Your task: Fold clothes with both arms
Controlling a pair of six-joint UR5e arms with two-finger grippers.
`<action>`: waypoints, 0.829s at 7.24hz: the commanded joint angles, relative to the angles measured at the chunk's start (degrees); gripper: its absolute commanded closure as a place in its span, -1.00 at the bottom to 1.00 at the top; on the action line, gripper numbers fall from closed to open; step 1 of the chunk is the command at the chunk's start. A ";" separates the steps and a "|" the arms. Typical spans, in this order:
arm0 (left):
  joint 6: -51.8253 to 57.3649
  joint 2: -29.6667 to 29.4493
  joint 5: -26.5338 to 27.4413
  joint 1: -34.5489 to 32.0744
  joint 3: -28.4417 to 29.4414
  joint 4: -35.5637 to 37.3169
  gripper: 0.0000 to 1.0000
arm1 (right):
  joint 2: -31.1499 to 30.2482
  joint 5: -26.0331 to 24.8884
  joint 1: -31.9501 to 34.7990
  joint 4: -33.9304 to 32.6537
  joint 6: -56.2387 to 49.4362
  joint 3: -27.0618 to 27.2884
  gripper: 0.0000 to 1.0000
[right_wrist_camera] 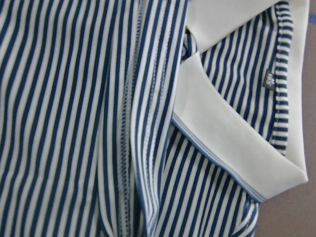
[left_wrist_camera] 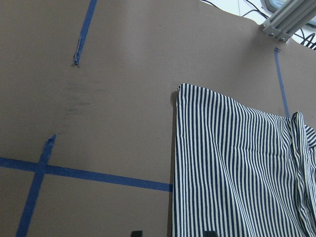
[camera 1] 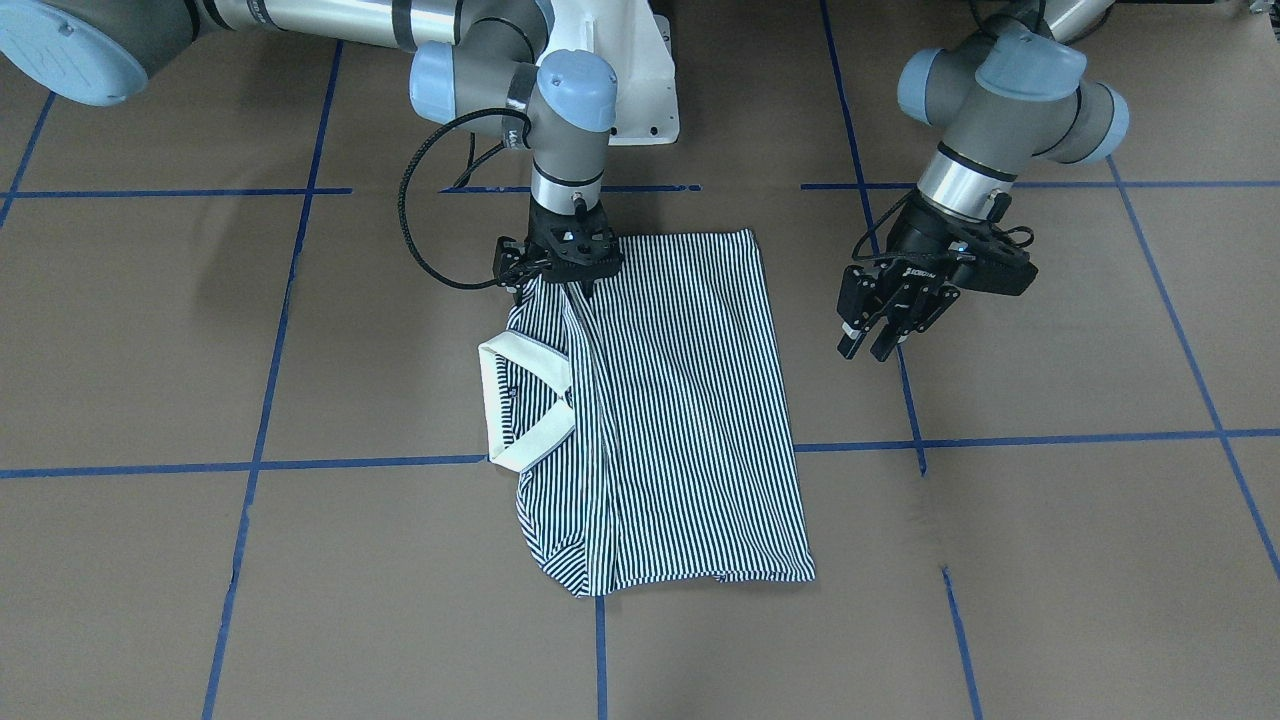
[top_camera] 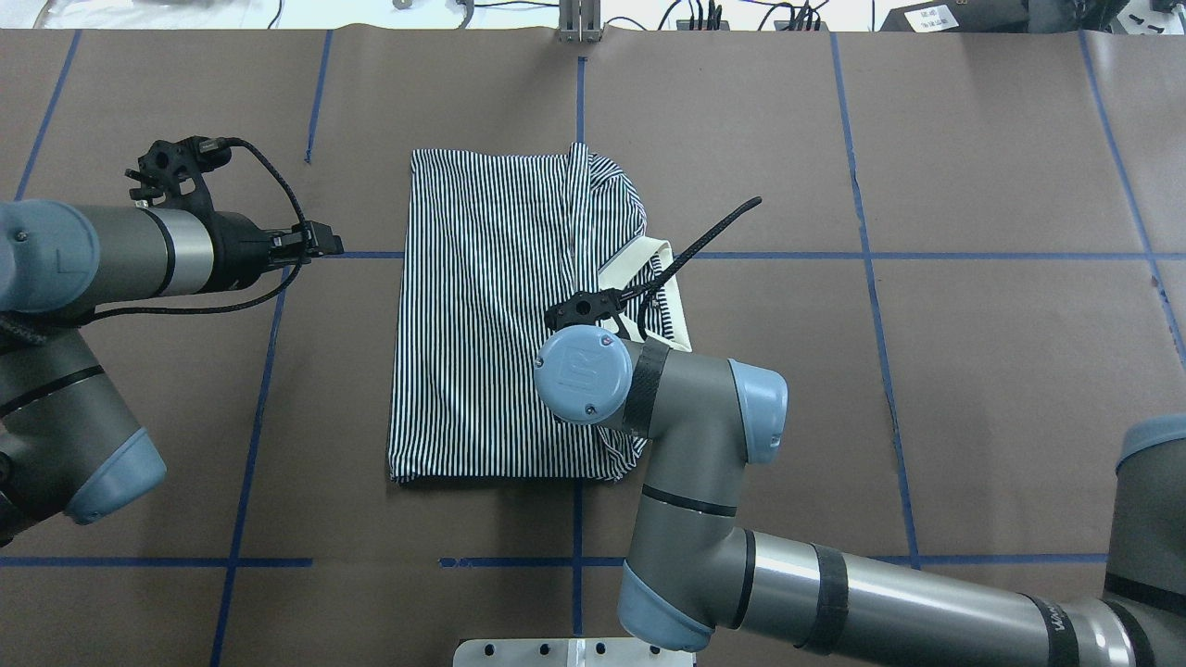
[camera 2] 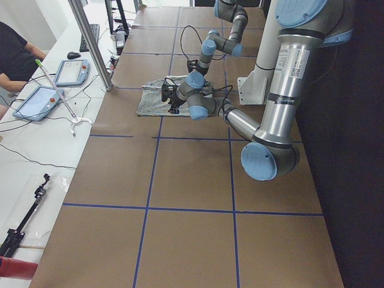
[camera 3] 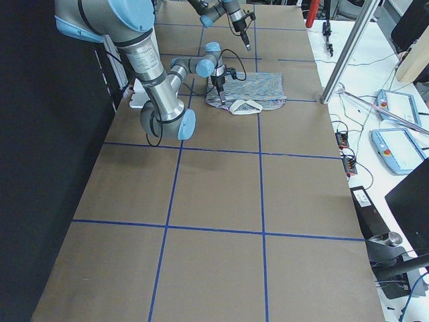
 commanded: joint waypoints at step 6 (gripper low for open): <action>0.00 -0.09 -0.07 0.07 -0.23 0.08 -0.03 | -9.35 2.88 5.58 0.33 -5.65 7.83 -1.00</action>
